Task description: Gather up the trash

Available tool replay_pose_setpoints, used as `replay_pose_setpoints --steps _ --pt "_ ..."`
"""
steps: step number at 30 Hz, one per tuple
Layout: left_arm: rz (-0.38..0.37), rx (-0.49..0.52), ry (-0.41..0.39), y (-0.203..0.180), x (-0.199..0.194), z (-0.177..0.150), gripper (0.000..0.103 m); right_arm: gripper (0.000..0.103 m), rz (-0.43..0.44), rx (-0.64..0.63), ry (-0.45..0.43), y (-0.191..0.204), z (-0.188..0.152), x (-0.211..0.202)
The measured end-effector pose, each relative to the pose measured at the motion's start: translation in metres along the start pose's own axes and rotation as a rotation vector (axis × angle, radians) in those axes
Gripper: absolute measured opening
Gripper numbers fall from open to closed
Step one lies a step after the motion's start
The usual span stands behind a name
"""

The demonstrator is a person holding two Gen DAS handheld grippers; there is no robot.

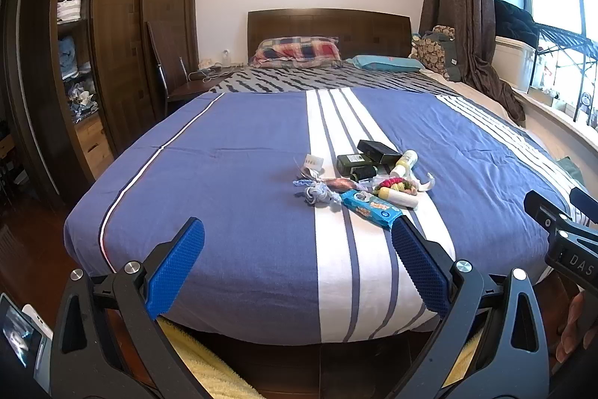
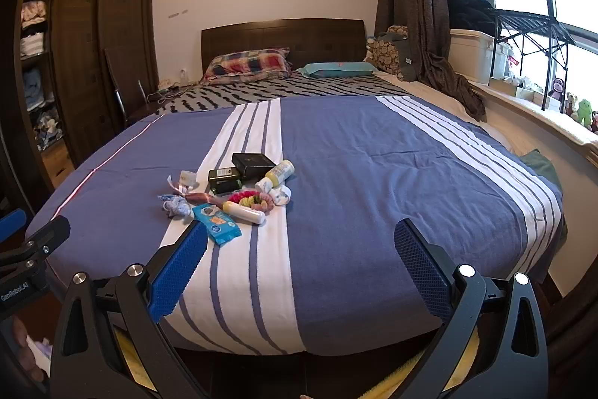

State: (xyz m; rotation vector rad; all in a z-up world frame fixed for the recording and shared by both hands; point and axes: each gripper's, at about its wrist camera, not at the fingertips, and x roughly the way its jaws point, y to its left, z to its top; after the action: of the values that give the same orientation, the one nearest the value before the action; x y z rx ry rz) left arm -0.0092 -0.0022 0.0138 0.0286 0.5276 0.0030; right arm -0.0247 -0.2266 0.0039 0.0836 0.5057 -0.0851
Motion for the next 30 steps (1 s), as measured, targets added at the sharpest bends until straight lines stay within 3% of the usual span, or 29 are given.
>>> replay_pose_setpoints --steps 30 --pt "0.008 0.0 -0.019 0.0003 -0.0044 0.0059 0.095 0.1 0.014 -0.013 -0.01 0.0045 0.0025 -0.0017"
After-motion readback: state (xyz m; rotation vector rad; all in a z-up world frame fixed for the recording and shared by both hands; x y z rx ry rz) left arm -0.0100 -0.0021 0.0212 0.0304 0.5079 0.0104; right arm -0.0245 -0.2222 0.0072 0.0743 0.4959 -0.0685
